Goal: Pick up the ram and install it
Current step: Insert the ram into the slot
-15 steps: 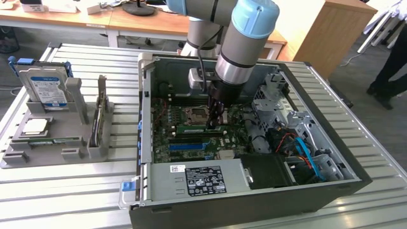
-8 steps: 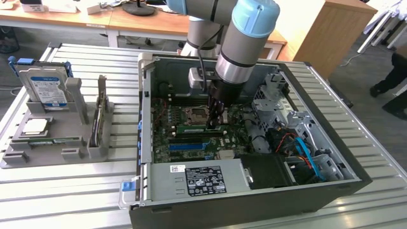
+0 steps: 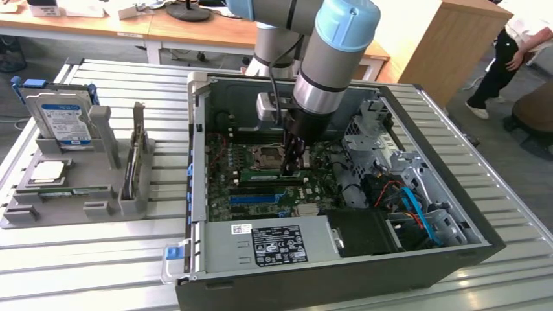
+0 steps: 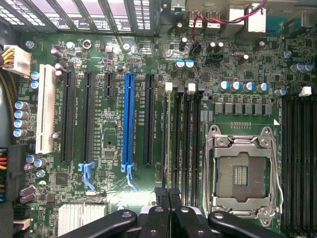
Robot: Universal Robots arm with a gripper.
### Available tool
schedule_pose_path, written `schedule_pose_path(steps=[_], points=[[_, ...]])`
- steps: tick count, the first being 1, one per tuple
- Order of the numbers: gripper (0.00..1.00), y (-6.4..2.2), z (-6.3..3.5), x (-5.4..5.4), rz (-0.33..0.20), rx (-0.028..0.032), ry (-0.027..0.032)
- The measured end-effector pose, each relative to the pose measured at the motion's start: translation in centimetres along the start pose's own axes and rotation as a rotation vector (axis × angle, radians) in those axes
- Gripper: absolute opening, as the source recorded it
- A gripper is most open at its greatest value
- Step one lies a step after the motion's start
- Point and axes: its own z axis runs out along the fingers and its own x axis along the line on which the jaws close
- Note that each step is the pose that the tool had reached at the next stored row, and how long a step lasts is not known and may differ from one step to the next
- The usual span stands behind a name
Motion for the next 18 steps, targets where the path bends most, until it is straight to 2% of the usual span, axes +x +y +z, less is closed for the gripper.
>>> schedule_pose_path(steps=[18], points=[[0.12, 0.0, 0.37, 0.02, 0.0, 0.0, 0.0]])
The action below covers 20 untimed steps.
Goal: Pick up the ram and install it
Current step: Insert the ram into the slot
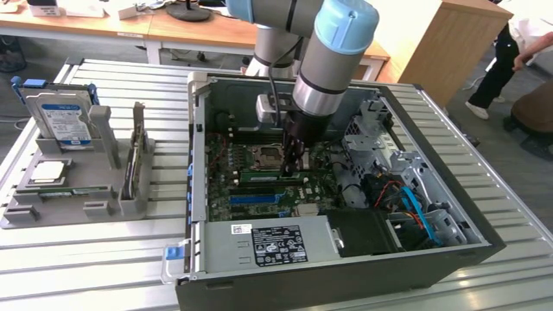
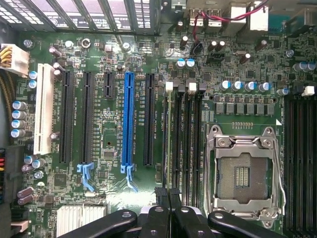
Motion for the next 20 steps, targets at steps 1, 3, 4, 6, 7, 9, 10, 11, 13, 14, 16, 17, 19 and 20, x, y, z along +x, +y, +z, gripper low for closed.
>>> schedule_pose_path(steps=[1, 3, 4, 6, 7, 9, 10, 11, 13, 14, 16, 17, 19, 20], points=[[0.12, 0.0, 0.02, 0.0, 0.0, 0.0001, -0.0001], [0.12, -0.01, 0.07, 0.0, 0.0, 0.0, -0.0001], [0.12, 0.0, 0.1, 0.0, 0.0, 0.0, -0.0001], [0.12, -0.01, 0.15, 0.0, 0.0, 0.0, 0.0], [0.12, -0.01, 0.18, 0.0, 0.0, 0.0, 0.0], [0.12, -0.01, 0.24, 0.0, 0.0, 0.0, 0.0], [0.12, -0.01, 0.28, 0.0, 0.0, 0.0, 0.0], [0.12, -0.01, 0.31, 0.01, 0.0, 0.0, 0.0], [0.12, -0.01, 0.33, 0.01, 0.0, -0.0001, 0.0002], [0.12, -0.02, 0.33, 0.01, 0.0, -0.0001, 0.0002], [0.12, -0.02, 0.34, 0.01, 0.0, 0.0, 0.0001], [0.12, -0.02, 0.34, 0.01, 0.0, 0.0, 0.0], [0.12, -0.02, 0.34, 0.01, 0.0, 0.0, 0.0001], [0.12, -0.02, 0.34, 0.01, 0.0, 0.0001, 0.0]])
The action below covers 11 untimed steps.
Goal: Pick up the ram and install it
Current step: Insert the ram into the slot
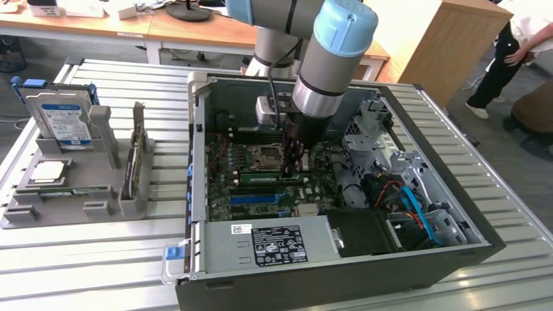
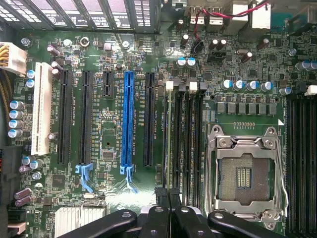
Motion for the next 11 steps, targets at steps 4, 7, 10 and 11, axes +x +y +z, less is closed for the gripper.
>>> schedule_pose_path(steps=[4, 7, 10, 11], points=[[0.25, 0.0, 0.0, 0.0, 0.0, 0.0, -0.0001], [0.31, 0.0, 0.0, 0.0, 0.0, -0.0001, 0.0], [0.31, 0.0, 0.0, 0.0, 0.0, 0.0, 0.0], [0.31, 0.0, -0.04, 0.0, 0.0, -0.0001, 0.0003]])
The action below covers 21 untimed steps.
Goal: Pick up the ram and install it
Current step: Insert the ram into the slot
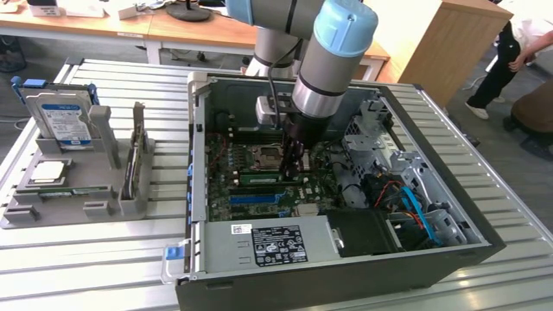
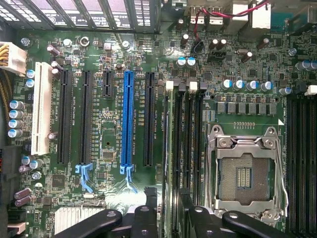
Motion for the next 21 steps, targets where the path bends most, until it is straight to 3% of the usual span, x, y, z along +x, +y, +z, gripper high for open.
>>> schedule_pose_path(steps=[5, 21], points=[[0.31, 0.05, -1.28, 0.0, 0.0, 0.0002, -0.0003], [0.31, 0.29, -7.31, -0.1, 0.0, 0.0002, -0.0003]])
